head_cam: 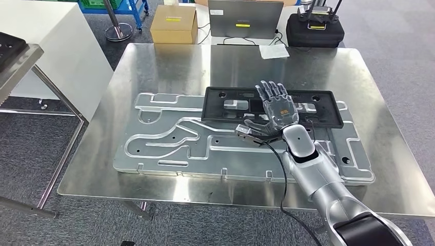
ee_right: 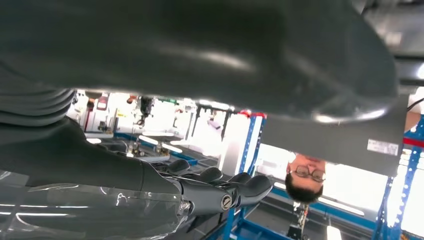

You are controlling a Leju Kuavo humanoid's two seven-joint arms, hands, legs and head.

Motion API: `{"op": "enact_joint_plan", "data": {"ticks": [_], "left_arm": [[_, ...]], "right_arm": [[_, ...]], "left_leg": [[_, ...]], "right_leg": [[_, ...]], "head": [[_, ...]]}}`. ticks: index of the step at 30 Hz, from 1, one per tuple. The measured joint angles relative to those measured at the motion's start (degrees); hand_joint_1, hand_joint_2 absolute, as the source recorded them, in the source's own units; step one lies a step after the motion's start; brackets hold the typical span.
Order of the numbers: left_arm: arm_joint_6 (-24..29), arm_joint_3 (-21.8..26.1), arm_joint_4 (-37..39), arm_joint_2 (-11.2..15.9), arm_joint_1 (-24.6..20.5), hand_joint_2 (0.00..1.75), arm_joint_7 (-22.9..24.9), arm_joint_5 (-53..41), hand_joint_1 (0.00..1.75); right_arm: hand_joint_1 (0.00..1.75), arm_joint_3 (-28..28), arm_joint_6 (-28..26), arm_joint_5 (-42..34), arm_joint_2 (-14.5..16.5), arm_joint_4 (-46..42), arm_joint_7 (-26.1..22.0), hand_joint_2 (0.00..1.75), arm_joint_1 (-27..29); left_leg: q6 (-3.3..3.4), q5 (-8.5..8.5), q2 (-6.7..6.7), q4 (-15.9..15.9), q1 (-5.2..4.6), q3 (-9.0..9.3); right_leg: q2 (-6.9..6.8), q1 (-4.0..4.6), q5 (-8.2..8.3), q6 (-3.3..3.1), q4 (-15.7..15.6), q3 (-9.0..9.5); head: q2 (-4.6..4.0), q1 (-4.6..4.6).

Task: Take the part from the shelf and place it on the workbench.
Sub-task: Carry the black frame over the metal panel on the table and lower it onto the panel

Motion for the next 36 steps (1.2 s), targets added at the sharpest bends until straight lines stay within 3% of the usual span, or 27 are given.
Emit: {"op": "enact_joint_plan", "data": {"ticks": [1, 4, 5, 9, 10, 11, 13, 14, 15, 16, 17, 18, 20, 21, 23, 25, 27, 29, 30, 31, 32, 34, 36], "left_arm": [[-0.1, 0.0, 0.0, 0.0, 0.0, 0.00, 0.0, 0.1, 0.00], [-0.4, 0.0, 0.0, 0.2, -0.2, 0.00, -0.2, 0.1, 0.00], [-0.6, 0.0, 0.0, 0.2, -0.2, 0.00, -0.3, 0.1, 0.00], [-0.9, 0.0, 0.0, 0.2, -0.1, 0.00, -0.4, 0.2, 0.00], [-1.0, 0.0, 0.0, 0.1, -0.2, 0.00, -0.4, 0.3, 0.00], [-1.0, 0.0, 0.0, 0.1, -0.2, 0.00, -0.4, 0.3, 0.00], [-1.1, 0.0, 0.0, 0.1, -0.2, 0.00, -0.5, 0.6, 0.00], [-1.1, 0.0, 0.0, 0.2, -0.2, 0.00, -0.5, 0.7, 0.00], [-1.1, 0.0, 0.0, 0.2, -0.2, 0.00, -0.5, 0.8, 0.00], [-1.1, 0.0, 0.0, 0.2, -0.1, 0.00, -0.5, 1.0, 0.00], [-1.1, 0.0, 0.0, 0.1, -0.1, 0.00, -0.5, 1.1, 0.00], [-1.1, 0.0, 0.0, 0.1, -0.1, 0.00, -0.5, 1.2, 0.00], [-1.1, -0.1, 0.0, 0.1, -0.1, 0.00, -0.6, 1.4, 0.00], [-1.1, -0.1, 0.0, 0.1, -0.1, 0.00, -0.6, 1.5, 0.00], [-1.1, -0.1, 0.0, 0.1, 0.0, 0.00, -0.7, 1.8, 0.00], [-1.0, -0.1, 0.0, 0.1, 0.2, 0.00, -0.8, 2.1, 0.00], [-1.0, -0.1, 0.0, 0.1, 0.3, 0.00, -0.8, 2.5, 0.00], [-0.9, -0.1, 0.0, 0.1, 0.4, 0.00, -1.1, 3.2, 0.00], [-0.9, -0.1, 0.0, 0.0, 0.5, 0.00, -1.3, 3.6, 0.00], [-0.9, -0.1, 0.0, 0.0, 0.6, 0.00, -1.5, 4.0, 0.00], [-0.9, -0.1, 0.0, 0.0, 0.8, 0.00, -1.7, 4.4, 0.00], [-0.9, -0.1, 0.0, 0.1, 1.1, 0.00, -2.0, 4.9, 0.00], [-0.9, -0.1, 0.0, 0.2, 1.1, 0.00, -2.3, 5.6, 0.00]], "right_arm": [[0.00, -0.2, -0.1, -0.1, 0.0, -0.2, 0.0, 0.00, 0.3], [0.00, -0.8, -0.2, -0.3, -0.2, -1.3, 0.0, 0.00, 0.7], [0.00, -1.1, -0.3, -0.4, -0.2, -1.7, 0.0, 0.00, 0.8], [0.00, -1.7, -0.5, -0.7, -0.7, -2.6, 0.0, 0.00, 1.4], [0.00, -1.9, -0.6, -0.8, -0.9, -2.9, -0.1, 0.00, 1.6], [0.00, -2.1, -0.6, -0.9, -1.0, -3.1, -0.1, 0.00, 1.8], [0.00, -2.6, -1.0, -1.1, -1.4, -3.6, -0.1, 0.00, 2.1], [0.00, -2.8, -1.3, -1.2, -1.5, -3.9, 0.0, 0.00, 2.5], [0.00, -3.0, -1.9, -1.2, -1.5, -4.2, 0.2, 0.00, 3.0], [0.00, -3.3, -2.7, -1.3, -1.6, -4.7, 0.6, 0.00, 3.7], [0.00, -3.7, -3.6, -1.3, -1.6, -5.4, 1.1, 0.00, 4.4], [0.00, -4.1, -4.5, -1.3, -1.6, -6.1, 1.6, 0.00, 5.0], [0.00, -4.9, -6.2, -1.1, -1.6, -7.8, 2.5, 0.00, 6.0], [0.00, -5.3, -7.0, -1.0, -1.6, -8.7, 2.8, 0.00, 6.5], [0.00, -6.2, -8.2, -0.8, -1.6, -10.1, 3.3, 0.00, 7.9], [0.00, -6.7, -8.9, -0.8, -1.6, -11.2, 3.4, 0.00, 9.1], [0.00, -7.5, -10.2, -1.5, -1.5, -13.0, 3.3, 0.00, 10.8], [0.00, -9.0, -12.3, -3.4, -1.0, -15.9, 2.5, 0.00, 13.7], [0.00, -9.9, -13.5, -4.8, -0.6, -17.7, 1.9, 0.00, 15.6], [0.00, -10.9, -14.4, -6.2, -0.2, -19.7, 1.2, 0.00, 17.7], [0.00, -11.8, -15.0, -7.3, 0.2, -21.7, 0.6, 0.00, 19.9], [0.00, -13.4, -15.8, -9.1, 1.0, -25.2, -0.3, 0.00, 23.3], [0.00, -14.9, -16.3, -11.8, 1.8, -28.5, -1.4, 0.00, 26.3]], "left_leg": [[-0.11, 0.82, 0.01, -1.3, 0.11, 1.12], [0.06, 4.69, -0.04, -12.2, 0.19, 7.48], [0.27, 5.28, -0.09, -14.4, 0.07, 8.57], [1.70, 7.21, -0.07, -15.6, -0.21, 8.29], [2.17, 7.99, 0.03, -15.9, -0.08, 7.90], [2.55, 8.81, 0.14, -16.2, 0.08, 7.33], [2.94, 10.05, 0.25, -16.2, 0.05, 5.93], [2.94, 10.58, 0.26, -16.2, 0.02, 5.14], [2.90, 11.11, 0.27, -16.1, -0.01, 4.37], [2.84, 11.63, 0.27, -16.0, -0.01, 3.60], [2.72, 12.09, 0.26, -15.9, -0.01, 2.90], [2.54, 12.49, 0.25, -15.8, -0.01, 2.32], [1.96, 13.19, 0.21, -15.6, -0.13, 1.46], [1.61, 13.53, 0.20, -15.6, -0.18, 1.36], [0.85, 14.34, 0.17, -15.9, -0.22, 1.33], [0.20, 13.58, 0.09, -15.3, -0.13, 0.68], [-0.28, 8.93, 0.07, -10.9, 0.00, -0.93], [-0.63, 3.55, 0.10, -3.3, 0.05, -2.61], [-0.70, 2.42, 0.11, -0.3, 0.06, -2.83], [-0.66, 2.59, 0.10, 1.0, 0.05, -2.27], [-0.46, 3.74, 0.10, 0.3, -0.02, -0.75], [0.60, 5.97, 0.02, -6.5, -0.39, 4.95], [1.57, 5.80, -0.03, -14.6, -0.90, 10.45]], "right_leg": [[0.02, -0.05, 0.28, 0.13, 0.2, -0.45], [0.11, -0.16, 1.08, 0.89, 0.9, -1.65], [0.12, -0.16, 1.37, 1.27, 0.9, -1.85], [0.21, -0.23, 2.47, 2.74, 0.3, -2.06], [0.22, -0.31, 1.23, 3.01, 1.1, -2.53], [0.23, -0.40, -1.02, 3.23, 3.0, -3.34], [0.18, -0.52, -6.85, 3.60, 9.9, -5.40], [0.18, -0.54, -8.79, 3.76, 13.6, -6.09], [0.18, -0.56, -9.55, 3.88, 16.0, -6.05], [0.17, -0.59, -9.32, 3.92, 16.7, -5.10], [0.15, -0.62, -8.24, 3.88, 14.9, -2.89], [0.13, -0.65, -7.17, 3.78, 11.3, 0.19], [0.15, -0.44, -6.87, 3.28, 3.5, 5.80], [0.19, -0.28, -7.10, 2.96, 1.3, 7.20], [0.23, 0.00, -6.86, 2.19, 0.4, 7.36], [0.05, -0.19, -5.95, 1.24, 0.1, 6.64], [-0.16, -0.34, -4.75, 0.34, -0.2, 5.45], [-0.31, -0.08, -3.73, -0.06, -0.1, 4.13], [-0.42, 0.08, -3.26, -0.14, -0.1, 3.49], [-0.51, 0.25, -2.82, -0.17, 0.0, 2.85], [-0.56, 0.43, -2.37, -0.18, 0.1, 2.20], [-0.52, 0.69, -1.49, -0.11, 0.3, 1.03], [-0.56, 0.74, -0.61, 0.29, 0.3, 0.46]], "head": [[0.00, -0.01], [0.01, 0.01], [0.01, 0.04], [0.01, 0.17], [0.01, 0.23], [0.01, 0.32], [0.01, 0.47], [0.01, 0.48], [0.01, 0.48], [0.01, 0.48], [0.01, 0.48], [0.01, 0.48], [0.01, 0.41], [0.01, 0.45], [0.01, 0.52], [0.01, 0.59], [0.00, 0.43], [0.00, 0.32], [0.00, 0.32], [0.01, 0.32], [0.00, 0.32], [0.00, 0.31], [0.01, 0.35]]}}
